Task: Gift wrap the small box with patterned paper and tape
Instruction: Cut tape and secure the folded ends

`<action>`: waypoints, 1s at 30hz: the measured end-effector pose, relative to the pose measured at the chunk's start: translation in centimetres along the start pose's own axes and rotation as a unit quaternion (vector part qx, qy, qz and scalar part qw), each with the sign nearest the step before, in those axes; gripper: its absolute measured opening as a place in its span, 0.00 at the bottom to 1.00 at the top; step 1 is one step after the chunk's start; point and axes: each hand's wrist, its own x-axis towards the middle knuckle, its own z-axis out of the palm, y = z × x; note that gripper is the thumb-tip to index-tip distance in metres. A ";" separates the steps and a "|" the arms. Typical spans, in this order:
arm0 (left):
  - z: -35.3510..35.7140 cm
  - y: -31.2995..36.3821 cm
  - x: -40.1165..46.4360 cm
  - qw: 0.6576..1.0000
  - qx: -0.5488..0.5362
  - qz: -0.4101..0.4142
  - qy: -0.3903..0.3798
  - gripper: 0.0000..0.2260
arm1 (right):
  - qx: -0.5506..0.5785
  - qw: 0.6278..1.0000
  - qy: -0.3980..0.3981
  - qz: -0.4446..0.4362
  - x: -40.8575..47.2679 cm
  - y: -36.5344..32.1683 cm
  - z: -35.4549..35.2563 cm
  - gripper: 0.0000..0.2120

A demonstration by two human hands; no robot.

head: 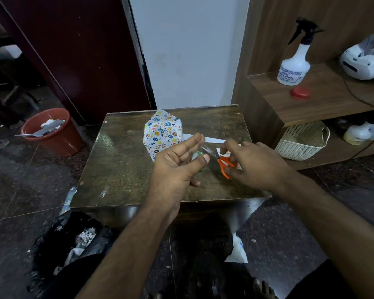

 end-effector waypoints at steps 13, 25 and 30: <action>0.2 -0.4 -0.4 0.998 0.061 0.025 0.002 0.21 | -0.182 0.982 0.016 0.052 0.6 -4.0 0.4 0.09; 0.3 -1.1 0.0 0.987 0.148 0.068 0.002 0.22 | 0.615 0.782 0.022 0.104 0.0 -3.9 0.3 0.15; 0.4 -1.5 0.1 0.983 0.167 0.078 0.018 0.23 | 0.667 0.736 -0.019 0.116 0.0 -3.9 0.3 0.09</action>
